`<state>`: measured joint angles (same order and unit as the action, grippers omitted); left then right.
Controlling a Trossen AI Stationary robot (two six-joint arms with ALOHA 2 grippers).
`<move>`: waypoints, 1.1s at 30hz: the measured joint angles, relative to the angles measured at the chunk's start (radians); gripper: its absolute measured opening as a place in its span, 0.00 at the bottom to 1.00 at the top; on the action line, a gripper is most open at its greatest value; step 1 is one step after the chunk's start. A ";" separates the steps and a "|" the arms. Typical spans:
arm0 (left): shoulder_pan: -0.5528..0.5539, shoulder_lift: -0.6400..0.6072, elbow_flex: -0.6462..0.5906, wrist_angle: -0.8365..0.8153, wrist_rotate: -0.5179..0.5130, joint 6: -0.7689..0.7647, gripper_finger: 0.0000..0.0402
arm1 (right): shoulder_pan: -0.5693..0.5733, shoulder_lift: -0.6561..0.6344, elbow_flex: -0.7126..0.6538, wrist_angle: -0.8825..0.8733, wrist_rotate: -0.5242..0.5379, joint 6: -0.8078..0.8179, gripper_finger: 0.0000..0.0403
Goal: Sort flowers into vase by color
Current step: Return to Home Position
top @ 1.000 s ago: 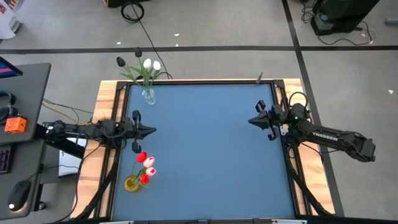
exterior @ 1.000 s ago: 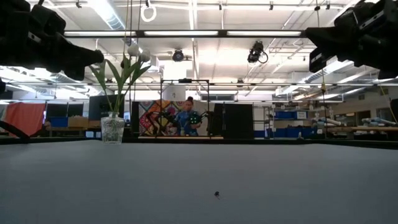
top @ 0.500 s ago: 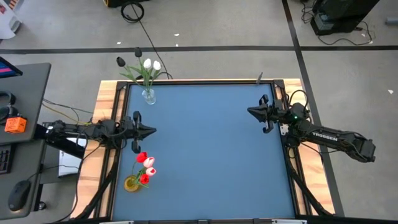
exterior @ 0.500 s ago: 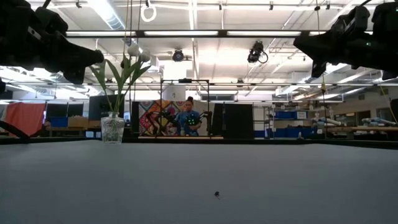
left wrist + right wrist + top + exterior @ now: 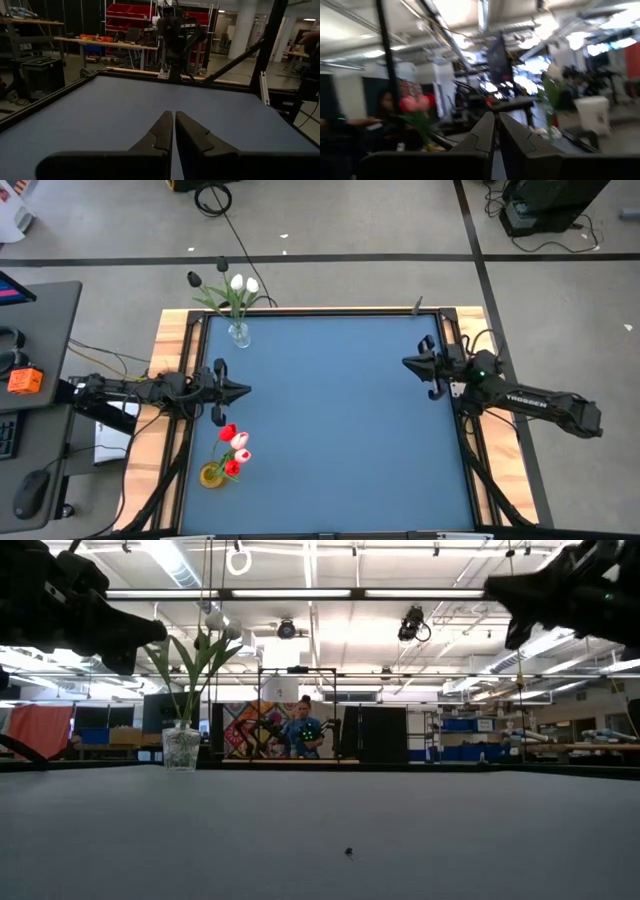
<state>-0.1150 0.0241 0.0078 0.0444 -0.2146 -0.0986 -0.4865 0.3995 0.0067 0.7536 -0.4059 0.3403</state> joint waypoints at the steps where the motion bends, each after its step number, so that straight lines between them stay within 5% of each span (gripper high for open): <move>1: 0.000 0.000 0.000 0.000 0.000 0.000 0.07 | 0.013 -0.022 0.000 0.000 -0.006 0.001 0.08; 18: 0.000 -0.022 0.000 0.002 0.000 -0.001 0.07 | 0.161 -0.387 0.000 0.001 -0.014 0.000 0.09; 33: 0.000 -0.022 -0.001 0.003 0.000 -0.001 0.07 | 0.306 -0.397 0.000 0.035 -0.017 0.000 0.08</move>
<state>-0.1150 0.0017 0.0071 0.0471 -0.2149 -0.0994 -0.1805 0.0029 0.0063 0.7882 -0.4226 0.3405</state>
